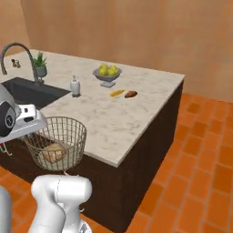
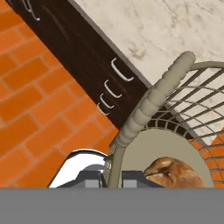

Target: Open the cabinet, pick up the bread from the cabinet and place it in the basket. Then move the basket to the dining counter.

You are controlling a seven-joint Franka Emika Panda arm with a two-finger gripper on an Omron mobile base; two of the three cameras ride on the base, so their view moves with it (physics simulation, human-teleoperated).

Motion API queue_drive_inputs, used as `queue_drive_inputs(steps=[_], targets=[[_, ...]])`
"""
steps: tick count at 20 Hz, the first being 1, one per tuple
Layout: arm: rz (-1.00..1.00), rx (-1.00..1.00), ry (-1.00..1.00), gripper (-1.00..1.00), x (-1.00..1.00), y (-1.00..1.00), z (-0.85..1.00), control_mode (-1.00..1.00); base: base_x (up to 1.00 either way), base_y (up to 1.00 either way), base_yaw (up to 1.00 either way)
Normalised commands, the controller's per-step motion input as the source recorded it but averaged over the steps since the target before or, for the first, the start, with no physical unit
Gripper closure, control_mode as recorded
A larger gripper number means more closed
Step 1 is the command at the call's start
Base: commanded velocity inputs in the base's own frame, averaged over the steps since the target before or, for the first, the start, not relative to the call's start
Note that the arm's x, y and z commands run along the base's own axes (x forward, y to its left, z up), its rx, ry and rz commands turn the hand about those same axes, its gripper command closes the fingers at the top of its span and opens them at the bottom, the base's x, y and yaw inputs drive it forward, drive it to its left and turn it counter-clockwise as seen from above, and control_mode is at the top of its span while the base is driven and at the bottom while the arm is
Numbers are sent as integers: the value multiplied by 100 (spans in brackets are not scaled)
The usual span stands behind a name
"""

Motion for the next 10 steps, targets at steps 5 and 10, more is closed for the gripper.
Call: queue_drive_inputs(steps=[5,10], targets=[[0,0,0,100,0,0,0,100,4,67,-68],[0,0,0,100,0,0,0,100,1,86,-57]])
